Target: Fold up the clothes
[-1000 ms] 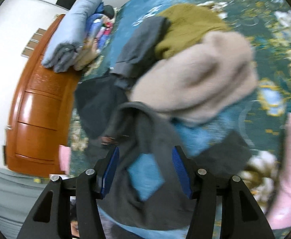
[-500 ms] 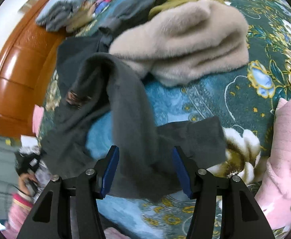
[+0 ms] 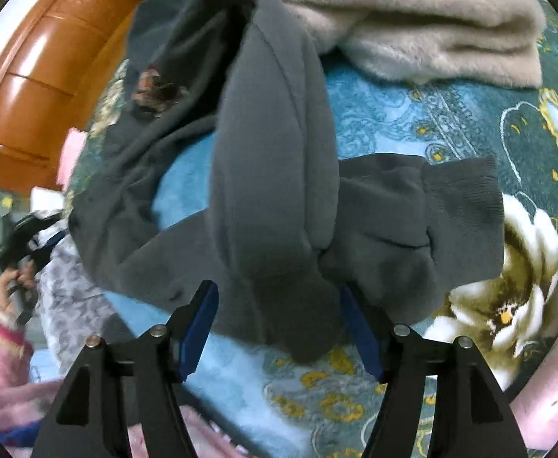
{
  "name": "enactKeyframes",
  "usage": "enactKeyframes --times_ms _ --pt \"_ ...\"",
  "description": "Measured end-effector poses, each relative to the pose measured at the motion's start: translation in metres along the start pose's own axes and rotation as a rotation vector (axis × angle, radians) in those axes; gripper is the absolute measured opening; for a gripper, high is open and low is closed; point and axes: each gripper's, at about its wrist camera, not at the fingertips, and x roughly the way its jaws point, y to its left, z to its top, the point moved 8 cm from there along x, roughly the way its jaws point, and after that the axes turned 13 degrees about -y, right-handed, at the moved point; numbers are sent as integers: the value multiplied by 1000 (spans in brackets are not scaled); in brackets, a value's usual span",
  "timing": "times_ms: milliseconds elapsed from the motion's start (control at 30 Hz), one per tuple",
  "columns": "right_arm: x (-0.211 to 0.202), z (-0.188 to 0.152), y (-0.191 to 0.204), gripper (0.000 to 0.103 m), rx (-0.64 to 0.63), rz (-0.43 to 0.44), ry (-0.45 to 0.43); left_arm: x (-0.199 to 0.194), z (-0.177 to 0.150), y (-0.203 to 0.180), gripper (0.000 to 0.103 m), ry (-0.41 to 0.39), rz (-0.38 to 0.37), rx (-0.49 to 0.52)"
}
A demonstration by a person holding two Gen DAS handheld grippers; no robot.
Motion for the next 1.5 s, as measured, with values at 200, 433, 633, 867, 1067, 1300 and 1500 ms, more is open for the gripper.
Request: enactKeyframes --times_ms 200,433,633,867,1067,1300,1500 --pt "-8 9 0 13 117 51 -17 -3 -11 2 52 22 -4 2" --pt "-118 83 -24 8 31 45 -254 -6 -21 6 52 32 -5 9" --pt "-178 170 -79 7 -27 -166 -341 -8 -19 6 52 23 -9 10" --pt "-119 188 -139 7 58 -349 -220 -8 -23 11 52 28 10 0" --pt "-109 182 -145 15 62 -377 -230 -3 -19 17 55 31 20 6" --pt "-148 158 -108 38 26 -282 -350 16 -26 18 57 63 9 -39" --pt "-79 30 -65 50 134 8 -44 34 -34 22 57 97 25 -61"
